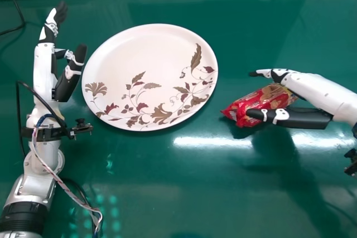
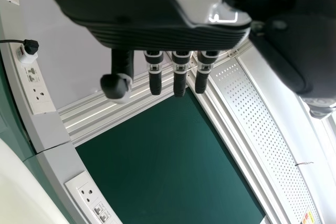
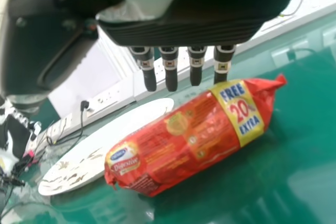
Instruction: Pick up biscuit and place it in the plate
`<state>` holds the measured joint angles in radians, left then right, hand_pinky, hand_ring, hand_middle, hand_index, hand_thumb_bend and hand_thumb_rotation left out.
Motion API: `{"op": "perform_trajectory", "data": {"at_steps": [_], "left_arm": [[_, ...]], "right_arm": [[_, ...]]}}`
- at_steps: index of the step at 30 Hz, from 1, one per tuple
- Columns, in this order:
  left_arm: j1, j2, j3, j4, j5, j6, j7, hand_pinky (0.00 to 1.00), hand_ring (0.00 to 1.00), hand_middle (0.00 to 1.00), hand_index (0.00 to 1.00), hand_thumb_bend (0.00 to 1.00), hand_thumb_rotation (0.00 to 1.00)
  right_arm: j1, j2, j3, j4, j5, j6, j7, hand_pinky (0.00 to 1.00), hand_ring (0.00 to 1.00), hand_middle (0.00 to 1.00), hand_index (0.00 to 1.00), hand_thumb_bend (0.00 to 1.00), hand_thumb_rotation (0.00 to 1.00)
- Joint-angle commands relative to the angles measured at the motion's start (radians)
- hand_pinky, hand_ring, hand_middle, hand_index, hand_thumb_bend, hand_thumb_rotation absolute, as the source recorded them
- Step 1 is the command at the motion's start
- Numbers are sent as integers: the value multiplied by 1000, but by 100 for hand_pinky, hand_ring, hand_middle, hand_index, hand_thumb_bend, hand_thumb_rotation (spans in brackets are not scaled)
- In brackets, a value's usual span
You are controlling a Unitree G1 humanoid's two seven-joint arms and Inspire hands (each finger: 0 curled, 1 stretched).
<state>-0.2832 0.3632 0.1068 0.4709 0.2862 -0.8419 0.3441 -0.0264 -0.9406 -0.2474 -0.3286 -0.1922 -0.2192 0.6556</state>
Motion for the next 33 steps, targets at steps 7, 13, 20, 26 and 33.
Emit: {"op": "perform_trajectory", "data": {"at_steps": [7,13,20,26,33], "left_arm": [[90,-24,5,47,-4,10,-3,0,100,100,100,100,96],[82,-25,3,58,-13,-1,-13,0,100,100,100,100,95],[86,-27,7,46,-13,9,-18,0,100,100,100,100,95],[90,-27,8,40,-6,9,-15,0,100,100,100,99,95],[101,-27,12,25,-2,17,-12,0,100,100,100,100,95]], "right_arm": [[-41,-72,12,14,-43,-64,31,92,100,98,99,100,45],[-67,-133,24,-1,-60,-55,92,96,100,100,100,100,49],[-82,-173,24,-9,-82,-107,120,91,100,99,100,100,49],[-102,-196,36,-13,-134,-153,116,89,99,98,99,100,45],[-131,-186,78,4,-172,-182,101,89,98,97,97,100,39]]}}
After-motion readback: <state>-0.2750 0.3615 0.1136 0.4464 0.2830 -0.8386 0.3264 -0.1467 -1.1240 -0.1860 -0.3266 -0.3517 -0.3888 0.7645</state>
